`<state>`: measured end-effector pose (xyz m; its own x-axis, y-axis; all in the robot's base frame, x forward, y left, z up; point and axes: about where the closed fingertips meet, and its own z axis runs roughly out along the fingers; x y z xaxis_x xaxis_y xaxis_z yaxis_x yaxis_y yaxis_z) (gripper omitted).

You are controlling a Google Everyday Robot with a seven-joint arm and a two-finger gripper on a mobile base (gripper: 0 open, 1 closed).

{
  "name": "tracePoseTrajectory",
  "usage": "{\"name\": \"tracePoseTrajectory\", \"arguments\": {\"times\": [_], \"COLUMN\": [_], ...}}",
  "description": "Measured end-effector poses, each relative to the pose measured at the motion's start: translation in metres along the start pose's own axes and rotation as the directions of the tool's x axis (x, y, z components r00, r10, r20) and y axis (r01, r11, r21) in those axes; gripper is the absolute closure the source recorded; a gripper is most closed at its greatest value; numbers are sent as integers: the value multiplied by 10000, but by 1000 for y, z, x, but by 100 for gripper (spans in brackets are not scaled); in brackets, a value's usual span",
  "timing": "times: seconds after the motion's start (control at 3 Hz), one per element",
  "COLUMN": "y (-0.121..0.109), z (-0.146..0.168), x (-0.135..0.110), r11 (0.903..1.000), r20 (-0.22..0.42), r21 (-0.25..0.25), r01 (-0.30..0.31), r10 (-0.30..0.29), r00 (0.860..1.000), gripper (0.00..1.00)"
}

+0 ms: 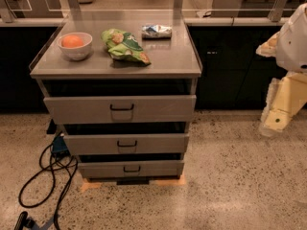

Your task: Open top drawer

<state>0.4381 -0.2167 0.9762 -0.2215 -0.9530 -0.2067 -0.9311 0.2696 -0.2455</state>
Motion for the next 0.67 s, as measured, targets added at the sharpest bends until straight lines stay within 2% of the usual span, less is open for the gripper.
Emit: {"name": "tracePoseTrajectory", "arguments": {"times": [0.33,0.67], "y": [0,-2], "z": [0,21], "x": [0,8], "r11": [10000,9995], "r20": [3,365], "r21": [-2,-276], "r01": [-1,-173], "r10": [1,183], "r00": [10000,9992], "gripper": [0,0]}}
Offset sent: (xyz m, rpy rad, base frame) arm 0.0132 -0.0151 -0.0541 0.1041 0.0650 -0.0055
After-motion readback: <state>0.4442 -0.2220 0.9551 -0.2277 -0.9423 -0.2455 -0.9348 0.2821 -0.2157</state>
